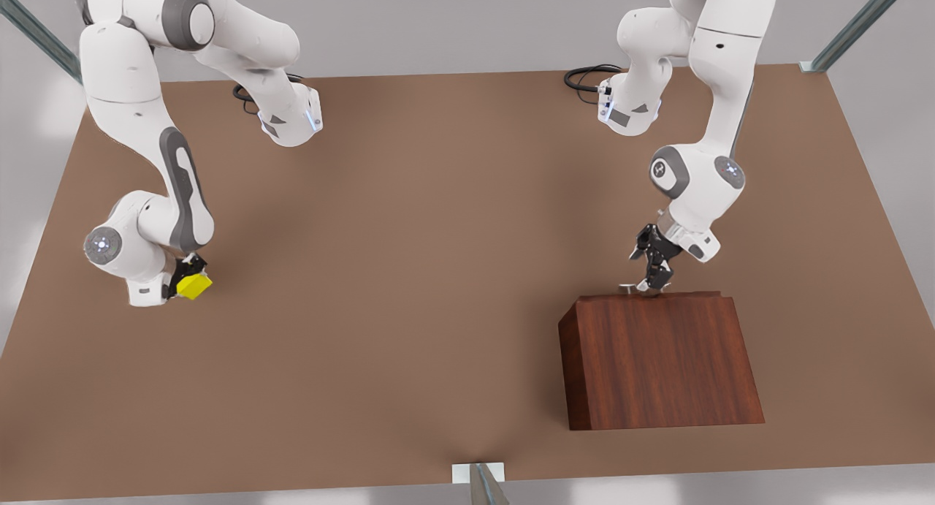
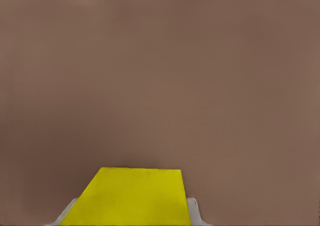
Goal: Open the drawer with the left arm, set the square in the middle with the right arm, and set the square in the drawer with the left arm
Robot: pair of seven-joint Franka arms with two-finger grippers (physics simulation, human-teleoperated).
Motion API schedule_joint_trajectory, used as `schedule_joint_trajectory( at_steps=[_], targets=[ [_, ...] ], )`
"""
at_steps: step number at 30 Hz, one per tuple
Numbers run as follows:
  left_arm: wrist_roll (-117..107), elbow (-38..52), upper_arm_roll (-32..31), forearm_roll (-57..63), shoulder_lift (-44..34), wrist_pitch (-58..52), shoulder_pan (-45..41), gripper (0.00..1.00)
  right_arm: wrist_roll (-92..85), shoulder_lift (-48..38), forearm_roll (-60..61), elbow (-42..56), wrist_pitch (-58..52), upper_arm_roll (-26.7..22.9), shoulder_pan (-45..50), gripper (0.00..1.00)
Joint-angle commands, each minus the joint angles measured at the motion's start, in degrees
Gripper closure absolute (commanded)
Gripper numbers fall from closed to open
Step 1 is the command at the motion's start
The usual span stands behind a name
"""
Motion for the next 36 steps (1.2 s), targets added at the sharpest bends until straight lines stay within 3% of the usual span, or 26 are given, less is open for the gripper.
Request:
schedule_joint_trajectory(
  at_steps=[1,7,8,12,19,28,30,33,36],
  targets=[
    [0.0,-0.5,0.0,-0.2,-0.4,0.0,0.0,0.0,2.7,-0.8,-0.2,0.6,-1.0,0.3,0.8,0.33],
    [0.1,-4.5,0.1,-0.2,-2.9,-0.1,0.0,0.0,36.5,0.1,0.0,4.2,-3.2,16.5,3.9,0.33],
    [0.1,-5.0,0.1,-0.2,-3.3,-0.1,0.0,0.0,41.1,0.3,0.1,5.1,-3.3,17.2,6.3,0.33],
    [-0.1,-6.5,0.1,-0.2,-4.9,-0.8,-0.1,0.0,62.4,5.2,0.2,14.5,-6.9,17.3,17.5,0.33],
    [-0.5,-9.1,0.1,-0.2,-7.4,-1.7,-0.1,0.0,105.1,23.2,2.7,41.3,-10.5,19.9,36.0,0.33],
    [-0.8,-11.9,0.2,-0.2,-10.5,-3.3,-0.1,0.0,132.2,29.1,1.4,45.3,-9.1,20.9,43.2,0.32],
    [-0.8,-13.0,0.2,-0.2,-11.6,-3.8,-0.1,0.0,136.8,29.4,1.5,45.5,-8.9,20.9,44.2,0.28],
    [-0.9,-13.1,0.3,-0.2,-11.7,-4.5,-0.1,0.0,137.8,29.4,2.0,45.8,-9.1,20.9,44.1,0.0],
    [-1.1,-14.2,0.3,-0.2,-13.1,-4.6,-0.1,0.0,137.4,29.3,1.3,45.4,-9.2,20.8,43.9,0.0]
  ],
)
